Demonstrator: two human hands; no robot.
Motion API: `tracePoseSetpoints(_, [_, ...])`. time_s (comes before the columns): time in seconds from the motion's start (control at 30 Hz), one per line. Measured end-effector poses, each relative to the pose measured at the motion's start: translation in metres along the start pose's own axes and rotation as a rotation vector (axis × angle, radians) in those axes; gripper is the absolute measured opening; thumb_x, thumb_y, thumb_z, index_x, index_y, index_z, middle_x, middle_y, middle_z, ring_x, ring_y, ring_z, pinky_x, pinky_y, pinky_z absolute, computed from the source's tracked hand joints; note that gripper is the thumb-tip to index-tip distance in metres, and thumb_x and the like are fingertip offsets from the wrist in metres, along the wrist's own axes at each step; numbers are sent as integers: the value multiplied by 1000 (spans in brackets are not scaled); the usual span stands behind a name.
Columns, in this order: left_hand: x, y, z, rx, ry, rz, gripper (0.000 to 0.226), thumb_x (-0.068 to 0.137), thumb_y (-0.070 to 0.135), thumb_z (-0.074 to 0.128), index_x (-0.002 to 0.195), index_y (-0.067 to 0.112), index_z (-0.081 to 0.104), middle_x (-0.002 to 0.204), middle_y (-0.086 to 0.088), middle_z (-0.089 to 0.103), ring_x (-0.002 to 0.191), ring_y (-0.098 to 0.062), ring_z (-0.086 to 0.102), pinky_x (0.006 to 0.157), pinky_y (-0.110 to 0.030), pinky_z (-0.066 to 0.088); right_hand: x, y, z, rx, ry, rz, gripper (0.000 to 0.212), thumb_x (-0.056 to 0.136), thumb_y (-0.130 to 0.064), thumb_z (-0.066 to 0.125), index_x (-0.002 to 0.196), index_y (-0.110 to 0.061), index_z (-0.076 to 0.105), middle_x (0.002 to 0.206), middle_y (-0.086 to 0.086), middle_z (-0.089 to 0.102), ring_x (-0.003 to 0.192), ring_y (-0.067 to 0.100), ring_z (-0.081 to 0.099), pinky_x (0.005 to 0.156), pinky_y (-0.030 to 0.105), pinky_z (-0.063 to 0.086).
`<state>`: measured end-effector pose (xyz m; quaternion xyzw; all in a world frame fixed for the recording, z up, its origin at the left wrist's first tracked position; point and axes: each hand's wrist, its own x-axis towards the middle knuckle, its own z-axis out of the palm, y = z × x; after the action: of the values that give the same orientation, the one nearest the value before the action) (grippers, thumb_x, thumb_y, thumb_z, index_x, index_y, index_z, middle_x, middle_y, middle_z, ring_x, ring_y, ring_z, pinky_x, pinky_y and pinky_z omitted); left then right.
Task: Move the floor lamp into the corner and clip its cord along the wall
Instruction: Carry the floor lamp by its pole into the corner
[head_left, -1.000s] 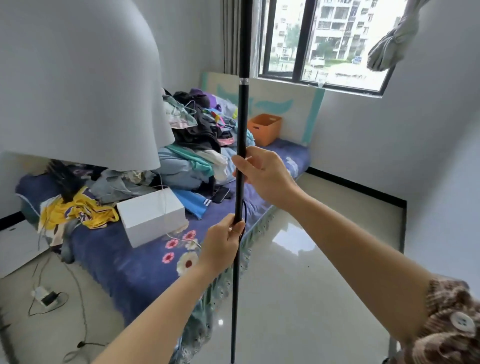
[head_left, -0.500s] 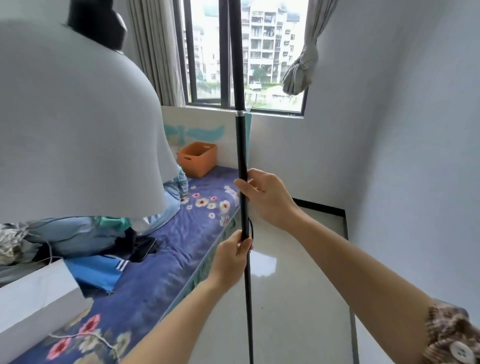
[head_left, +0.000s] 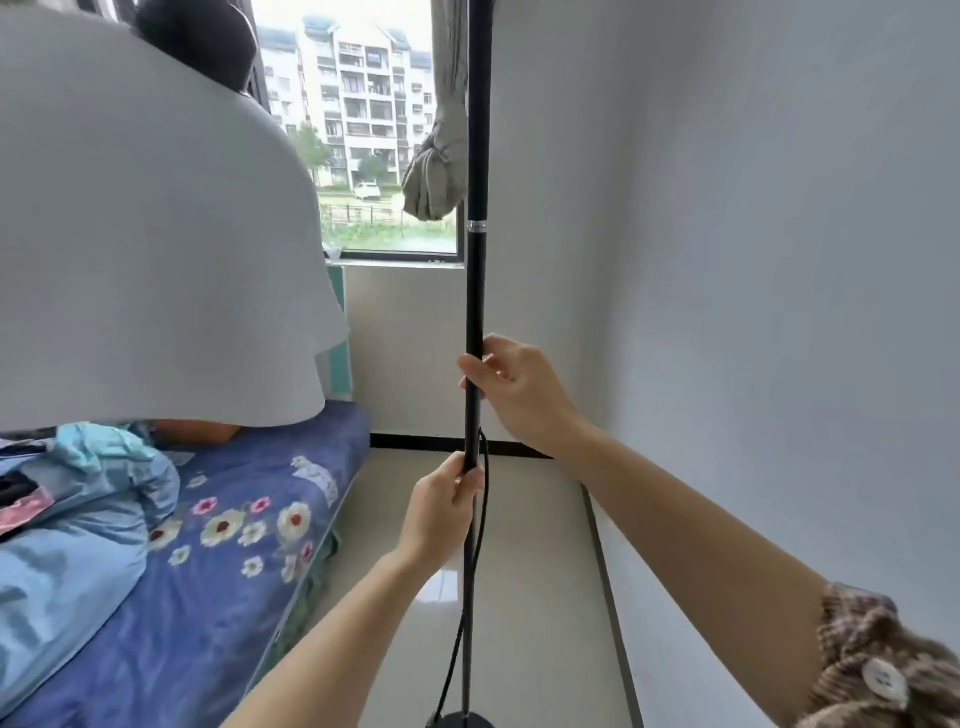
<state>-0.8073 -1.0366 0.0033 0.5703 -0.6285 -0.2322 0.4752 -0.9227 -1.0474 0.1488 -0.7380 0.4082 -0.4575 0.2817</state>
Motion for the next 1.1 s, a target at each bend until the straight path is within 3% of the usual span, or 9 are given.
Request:
tracePoseSetpoints(0.13, [95,-24,48,2,-22,28,18,93,23,51,76,28,53,64,1,61,55,-16,48,55,-22,37,80,70,-22,-5,4,4,24,94,-26,57,90,-3,63,80,9,69,84,35,67,87,52,52])
tracePoseSetpoints(0.27, [195,-42,95,0,-21,6,14,93,24,51,83,18,57,71,7,67,69,-22,62,62,-21,43,168,137,-48,-2,-7,-1,21,94,-27,56,88,-8,63,79,5,68,83,32,68,87,52,52])
tracePoseSetpoints(0.47, [328,-56,144,18,-8,-5,17,94,26,47,81,17,54,74,-12,66,69,-32,57,63,-35,44,290,206,-75,15,-44,-4,16,94,-29,56,88,-15,62,78,2,66,77,23,65,85,43,55])
tracePoseSetpoints(0.63, [427,-72,182,-1,-34,-1,17,93,25,46,80,18,54,74,-8,65,65,-24,54,55,-21,38,377,260,-92,-4,-26,-9,14,94,-31,56,87,-21,61,79,0,66,77,18,64,84,36,54])
tracePoseSetpoints(0.93, [610,-111,252,-70,-136,2,18,94,25,47,81,16,55,76,-13,66,65,-29,53,55,-22,36,535,368,-113,-85,45,48,15,94,-30,57,88,-17,62,80,5,68,84,31,67,86,46,53])
tracePoseSetpoints(1.1, [696,-126,294,-102,-223,0,15,94,24,47,85,16,57,77,-15,65,59,-19,48,56,-27,37,605,421,-134,-113,96,124,23,93,-30,57,93,-8,63,84,10,69,89,34,67,87,49,53])
